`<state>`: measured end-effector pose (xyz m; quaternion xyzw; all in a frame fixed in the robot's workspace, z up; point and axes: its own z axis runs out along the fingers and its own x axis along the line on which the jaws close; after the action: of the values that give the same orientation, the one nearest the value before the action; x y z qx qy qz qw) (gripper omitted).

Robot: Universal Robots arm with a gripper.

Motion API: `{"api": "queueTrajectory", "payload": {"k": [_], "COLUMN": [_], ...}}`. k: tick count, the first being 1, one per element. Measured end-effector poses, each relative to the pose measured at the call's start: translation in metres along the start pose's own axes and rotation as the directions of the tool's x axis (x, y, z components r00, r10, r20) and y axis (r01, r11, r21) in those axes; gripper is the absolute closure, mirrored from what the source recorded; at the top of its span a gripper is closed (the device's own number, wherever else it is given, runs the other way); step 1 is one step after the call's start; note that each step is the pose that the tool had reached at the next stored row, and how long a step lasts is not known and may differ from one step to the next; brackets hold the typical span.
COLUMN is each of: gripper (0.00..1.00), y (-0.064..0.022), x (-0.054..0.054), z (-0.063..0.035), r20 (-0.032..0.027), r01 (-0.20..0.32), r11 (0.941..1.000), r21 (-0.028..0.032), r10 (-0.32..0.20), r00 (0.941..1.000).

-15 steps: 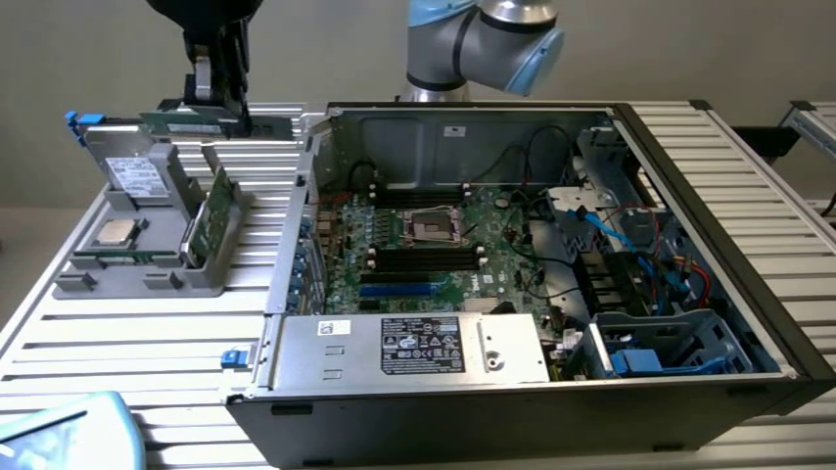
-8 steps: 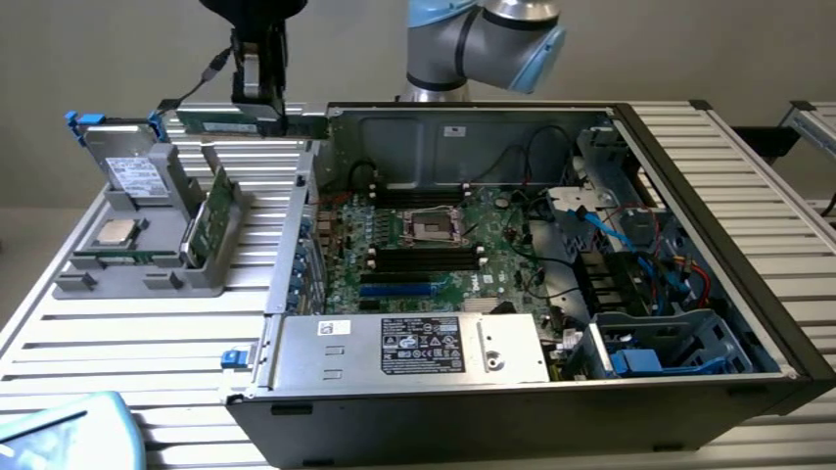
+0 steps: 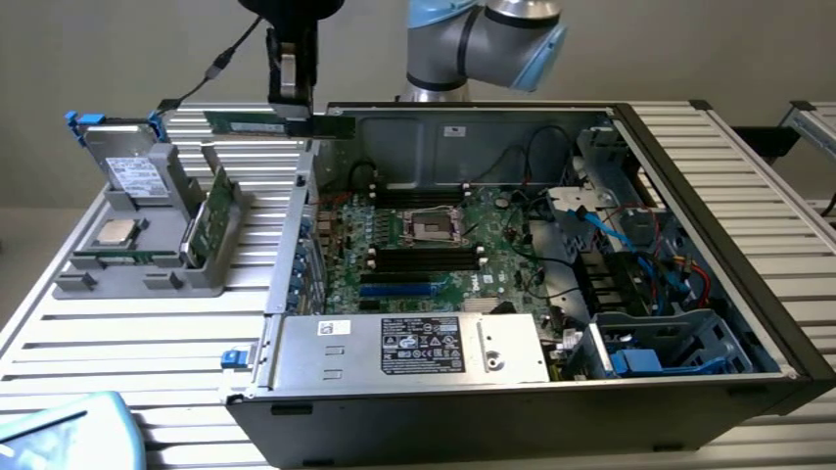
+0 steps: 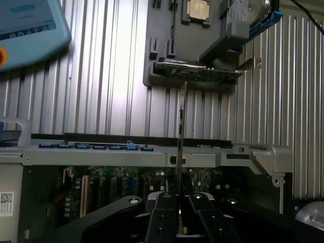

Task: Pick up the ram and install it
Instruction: 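Insert the ram into the slot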

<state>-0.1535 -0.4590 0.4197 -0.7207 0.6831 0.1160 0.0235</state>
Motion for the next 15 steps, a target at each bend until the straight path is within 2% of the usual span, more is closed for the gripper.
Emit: {"api": "queueTrajectory", "payload": {"k": [4, 6, 11, 12, 15], "gripper": [0.86, 0.86, 0.86, 0.86, 0.86], "y": [-0.0167, -0.0231, -0.0376, -0.0417, -0.0548], "x": [0.001, 0.001, 0.002, 0.002, 0.002], "z": [-0.0019, -0.0029, -0.0046, -0.0051, -0.0058], "r20": [-0.0049, -0.0057, -0.0081, -0.0091, -0.0135], "r01": [0.001, 0.003, 0.009, 0.009, 0.01], "r11": [1.0, 0.9999, 0.9988, 0.9986, 0.9984], "r21": [0.007, 0.0164, 0.0475, 0.0511, 0.0555], "r10": [-0.001, -0.003, -0.008, -0.009, -0.009], "r00": [1.0, 1.0, 0.9999, 0.9999, 0.9999]}}
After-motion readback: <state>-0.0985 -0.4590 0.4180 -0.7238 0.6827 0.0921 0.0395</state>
